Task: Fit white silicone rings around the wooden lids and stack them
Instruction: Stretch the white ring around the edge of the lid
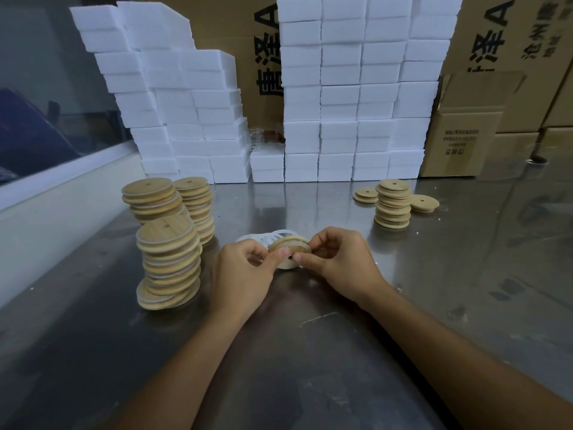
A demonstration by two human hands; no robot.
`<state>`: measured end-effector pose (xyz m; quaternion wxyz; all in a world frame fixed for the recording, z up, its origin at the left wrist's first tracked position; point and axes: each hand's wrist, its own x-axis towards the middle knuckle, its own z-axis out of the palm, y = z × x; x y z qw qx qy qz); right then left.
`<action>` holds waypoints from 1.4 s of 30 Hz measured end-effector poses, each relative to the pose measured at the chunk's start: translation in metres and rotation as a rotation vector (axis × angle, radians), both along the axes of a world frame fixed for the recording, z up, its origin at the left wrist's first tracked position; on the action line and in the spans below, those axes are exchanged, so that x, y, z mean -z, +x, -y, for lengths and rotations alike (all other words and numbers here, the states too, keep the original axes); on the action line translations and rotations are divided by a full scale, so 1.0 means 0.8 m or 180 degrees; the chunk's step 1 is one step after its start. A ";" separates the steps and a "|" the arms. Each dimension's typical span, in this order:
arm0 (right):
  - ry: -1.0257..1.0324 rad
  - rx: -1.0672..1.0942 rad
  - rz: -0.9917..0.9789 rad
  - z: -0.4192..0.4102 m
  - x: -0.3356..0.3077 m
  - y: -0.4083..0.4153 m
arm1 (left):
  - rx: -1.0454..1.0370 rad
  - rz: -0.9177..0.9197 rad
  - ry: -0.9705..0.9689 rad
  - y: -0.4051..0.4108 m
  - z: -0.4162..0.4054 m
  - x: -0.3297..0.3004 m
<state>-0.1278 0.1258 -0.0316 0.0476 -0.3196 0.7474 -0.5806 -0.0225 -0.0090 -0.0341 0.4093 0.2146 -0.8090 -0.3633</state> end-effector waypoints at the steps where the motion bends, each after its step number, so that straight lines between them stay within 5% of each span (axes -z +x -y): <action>1: -0.0008 0.0010 -0.0019 0.000 0.000 0.000 | 0.0009 0.0003 -0.0012 0.000 0.000 0.000; 13: -0.0082 -0.0173 -0.1420 0.000 -0.001 0.007 | 0.0268 -0.0027 -0.0454 0.003 -0.015 -0.003; 19: -0.0165 -0.0160 -0.1370 0.003 0.000 0.009 | 0.0320 -0.0128 -0.0139 -0.001 -0.011 -0.001; 42: -0.1007 -0.0305 0.0058 0.013 -0.009 0.020 | 0.0797 -0.1217 0.3936 -0.007 -0.029 -0.025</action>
